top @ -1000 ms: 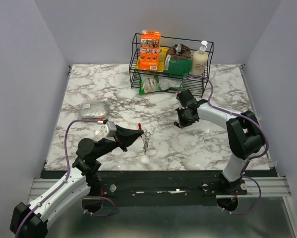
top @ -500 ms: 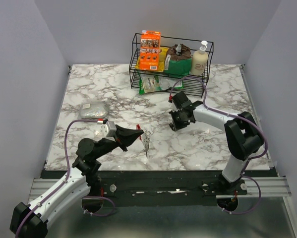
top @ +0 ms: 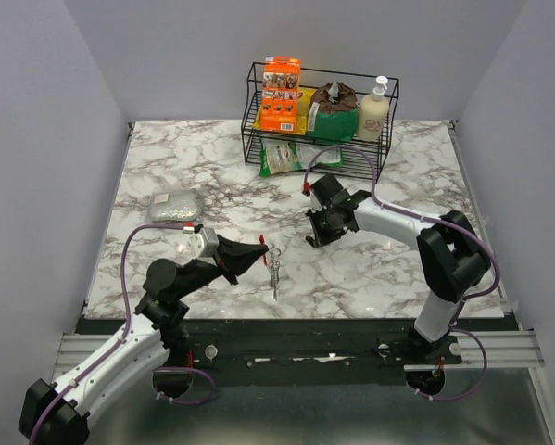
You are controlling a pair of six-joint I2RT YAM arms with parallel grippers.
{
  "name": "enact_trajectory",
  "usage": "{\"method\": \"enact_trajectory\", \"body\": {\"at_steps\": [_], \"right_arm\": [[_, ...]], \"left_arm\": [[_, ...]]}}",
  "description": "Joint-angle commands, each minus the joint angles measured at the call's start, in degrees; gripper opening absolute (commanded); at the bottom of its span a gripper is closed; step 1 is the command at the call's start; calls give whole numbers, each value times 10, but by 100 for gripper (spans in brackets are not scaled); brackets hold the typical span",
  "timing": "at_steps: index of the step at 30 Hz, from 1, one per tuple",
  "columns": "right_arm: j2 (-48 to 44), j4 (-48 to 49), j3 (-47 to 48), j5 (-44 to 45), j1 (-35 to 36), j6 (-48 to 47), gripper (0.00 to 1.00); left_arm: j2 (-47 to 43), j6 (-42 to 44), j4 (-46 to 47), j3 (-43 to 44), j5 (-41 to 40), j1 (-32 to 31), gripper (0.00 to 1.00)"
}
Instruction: Put the keys on the keyring
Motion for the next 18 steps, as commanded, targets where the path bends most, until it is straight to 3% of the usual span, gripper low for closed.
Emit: {"method": "enact_trajectory", "body": {"at_steps": [1, 16, 18], "right_arm": [[11, -8, 9, 9, 5, 0, 8], [27, -6, 5, 24, 9, -4, 17], [27, -6, 4, 26, 9, -4, 23]], "left_arm": [[-10, 10, 14, -4, -12, -1, 0], [-17, 6, 11, -7, -14, -2, 0], [-17, 6, 10, -8, -14, -2, 0]]}}
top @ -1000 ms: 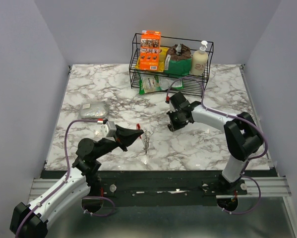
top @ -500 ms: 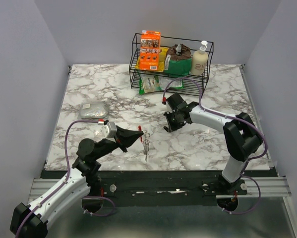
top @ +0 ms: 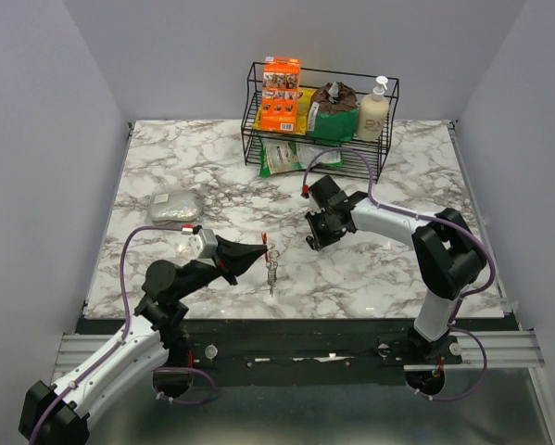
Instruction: Put the keys on the keyring
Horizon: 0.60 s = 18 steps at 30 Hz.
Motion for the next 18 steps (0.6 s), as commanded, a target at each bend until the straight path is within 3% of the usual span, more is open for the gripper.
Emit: {"method": "enact_trajectory", "body": {"at_steps": [1, 5, 18], "right_arm": [[12, -7, 3, 18, 4, -4, 23], [11, -6, 1, 16, 4, -6, 29], [16, -3, -7, 3, 5, -7, 26]], "left_arm": [[-8, 6, 12, -5, -14, -2, 0], [-7, 4, 12, -5, -13, -2, 0], [0, 4, 8, 0, -11, -2, 0]]}}
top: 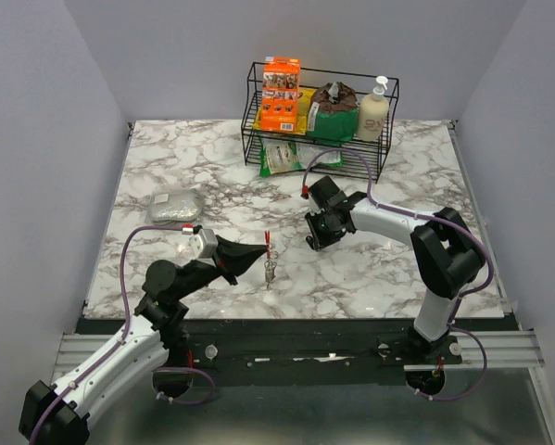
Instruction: Put the keys on the keyring
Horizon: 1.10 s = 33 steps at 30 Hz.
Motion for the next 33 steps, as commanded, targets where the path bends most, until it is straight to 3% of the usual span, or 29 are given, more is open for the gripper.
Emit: {"method": "enact_trajectory", "body": {"at_steps": [1, 10, 14, 20, 33], "right_arm": [[11, -3, -8, -1, 5, -4, 26], [14, -1, -15, -6, 7, -1, 22], [17, 3, -18, -11, 10, -3, 8], [7, 4, -19, -13, 12, -8, 1], [-30, 7, -24, -14, 16, -27, 1]], "left_arm": [[0, 5, 10, 0, -10, -2, 0], [2, 5, 10, -1, -11, -1, 0], [0, 6, 5, 2, -10, -2, 0], [-10, 11, -6, 4, -11, -2, 0], [-23, 25, -34, 12, -12, -2, 0]]}}
